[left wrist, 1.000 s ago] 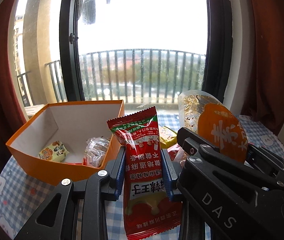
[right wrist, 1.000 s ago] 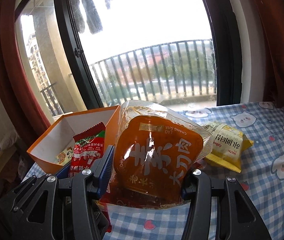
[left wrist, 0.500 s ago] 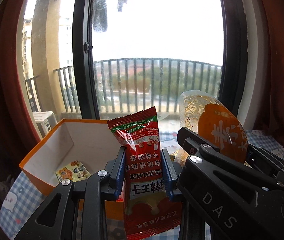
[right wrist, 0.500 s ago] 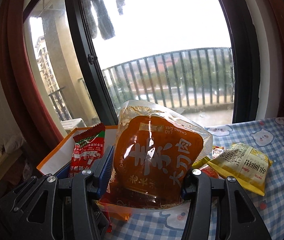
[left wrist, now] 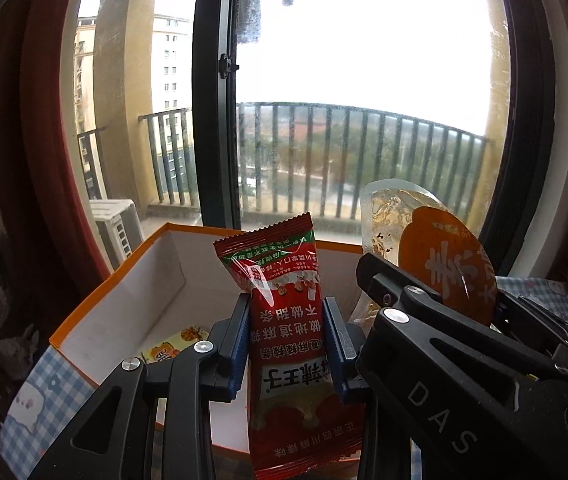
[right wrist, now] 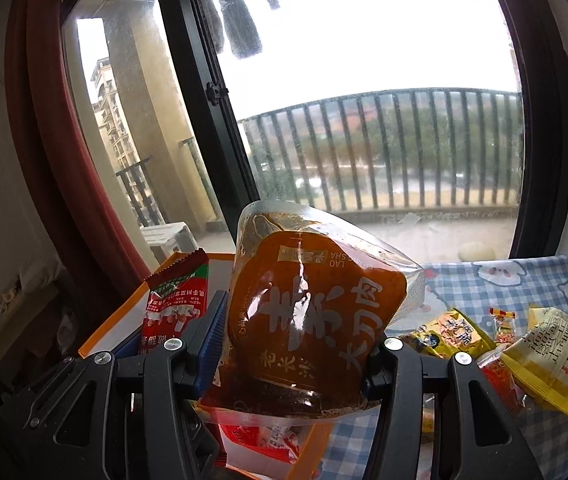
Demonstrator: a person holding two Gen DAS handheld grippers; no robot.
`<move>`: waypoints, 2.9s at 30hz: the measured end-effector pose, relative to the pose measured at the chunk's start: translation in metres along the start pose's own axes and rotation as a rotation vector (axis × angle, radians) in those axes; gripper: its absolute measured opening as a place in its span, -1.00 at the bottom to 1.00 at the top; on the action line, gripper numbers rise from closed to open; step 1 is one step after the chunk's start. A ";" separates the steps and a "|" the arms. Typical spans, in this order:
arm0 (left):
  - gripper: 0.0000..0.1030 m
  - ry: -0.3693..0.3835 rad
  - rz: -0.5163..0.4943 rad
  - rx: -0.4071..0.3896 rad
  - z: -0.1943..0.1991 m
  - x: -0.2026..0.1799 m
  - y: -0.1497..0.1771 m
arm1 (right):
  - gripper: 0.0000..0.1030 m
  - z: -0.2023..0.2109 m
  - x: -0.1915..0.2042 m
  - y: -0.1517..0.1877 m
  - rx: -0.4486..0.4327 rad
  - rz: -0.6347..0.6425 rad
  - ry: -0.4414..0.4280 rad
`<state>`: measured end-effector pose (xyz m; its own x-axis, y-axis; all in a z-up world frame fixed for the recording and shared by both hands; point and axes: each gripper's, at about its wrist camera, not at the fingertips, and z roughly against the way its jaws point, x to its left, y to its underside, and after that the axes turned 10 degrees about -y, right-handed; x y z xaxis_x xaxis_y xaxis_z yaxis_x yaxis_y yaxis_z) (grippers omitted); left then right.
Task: Organize snacks
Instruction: 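Open the left tool over the box while the right tool releases the meat bag, then withdraw both tools from the box back toward the snack pile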
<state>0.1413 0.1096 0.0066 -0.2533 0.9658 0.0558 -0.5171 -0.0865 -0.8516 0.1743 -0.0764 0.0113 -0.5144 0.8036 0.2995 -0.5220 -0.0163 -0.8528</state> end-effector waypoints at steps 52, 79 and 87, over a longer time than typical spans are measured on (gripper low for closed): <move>0.71 0.062 0.044 0.054 0.032 -0.018 0.017 | 0.81 0.038 0.002 0.008 0.037 0.105 0.059; 0.71 0.201 -0.041 0.006 0.077 -0.107 0.043 | 0.80 0.129 -0.067 0.030 -0.004 0.091 0.173; 0.71 0.255 -0.082 0.009 0.079 -0.134 0.053 | 0.79 0.147 -0.094 0.044 -0.026 0.061 0.231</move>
<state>0.0828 -0.0439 -0.0050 0.0037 0.9999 -0.0095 -0.5349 -0.0060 -0.8449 0.0998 -0.2399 0.0080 -0.3731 0.9165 0.1441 -0.4755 -0.0555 -0.8780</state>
